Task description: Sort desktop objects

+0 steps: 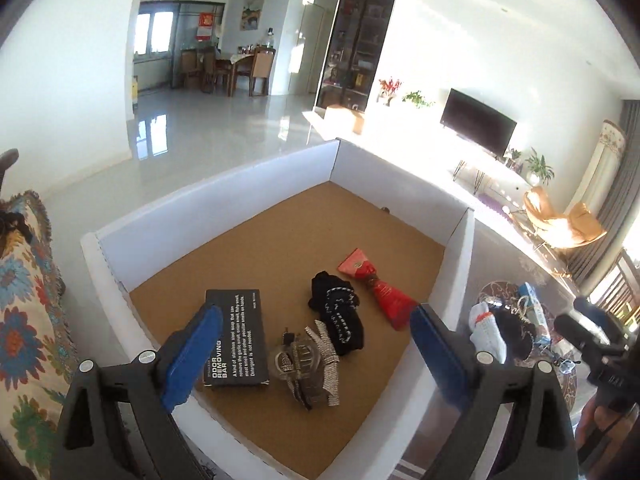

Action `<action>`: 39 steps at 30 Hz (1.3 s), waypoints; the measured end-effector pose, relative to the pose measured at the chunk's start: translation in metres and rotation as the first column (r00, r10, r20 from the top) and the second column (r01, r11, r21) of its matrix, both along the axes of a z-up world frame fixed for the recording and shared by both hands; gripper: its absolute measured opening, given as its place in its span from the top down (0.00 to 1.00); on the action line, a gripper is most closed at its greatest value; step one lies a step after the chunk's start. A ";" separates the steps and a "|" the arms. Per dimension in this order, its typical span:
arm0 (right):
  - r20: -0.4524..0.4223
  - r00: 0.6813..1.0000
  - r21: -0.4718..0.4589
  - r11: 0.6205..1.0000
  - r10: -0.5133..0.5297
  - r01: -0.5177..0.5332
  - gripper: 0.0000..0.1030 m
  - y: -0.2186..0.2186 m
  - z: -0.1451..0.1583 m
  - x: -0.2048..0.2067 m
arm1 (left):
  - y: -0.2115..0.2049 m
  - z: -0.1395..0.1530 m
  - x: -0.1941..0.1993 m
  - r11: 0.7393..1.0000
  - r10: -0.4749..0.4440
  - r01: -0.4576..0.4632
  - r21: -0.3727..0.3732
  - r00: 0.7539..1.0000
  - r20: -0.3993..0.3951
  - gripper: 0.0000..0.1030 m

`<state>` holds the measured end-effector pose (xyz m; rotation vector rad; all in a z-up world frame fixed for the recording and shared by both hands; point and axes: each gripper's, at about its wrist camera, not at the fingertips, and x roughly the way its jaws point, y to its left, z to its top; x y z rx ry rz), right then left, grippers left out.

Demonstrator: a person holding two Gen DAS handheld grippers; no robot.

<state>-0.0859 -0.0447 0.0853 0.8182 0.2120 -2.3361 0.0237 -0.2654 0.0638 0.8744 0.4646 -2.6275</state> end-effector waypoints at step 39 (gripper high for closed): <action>0.182 0.838 0.235 0.850 -0.515 0.471 0.00 0.293 -0.136 0.084 | 0.263 -0.137 -0.053 0.867 -0.488 0.497 0.038 0.833 0.261 0.00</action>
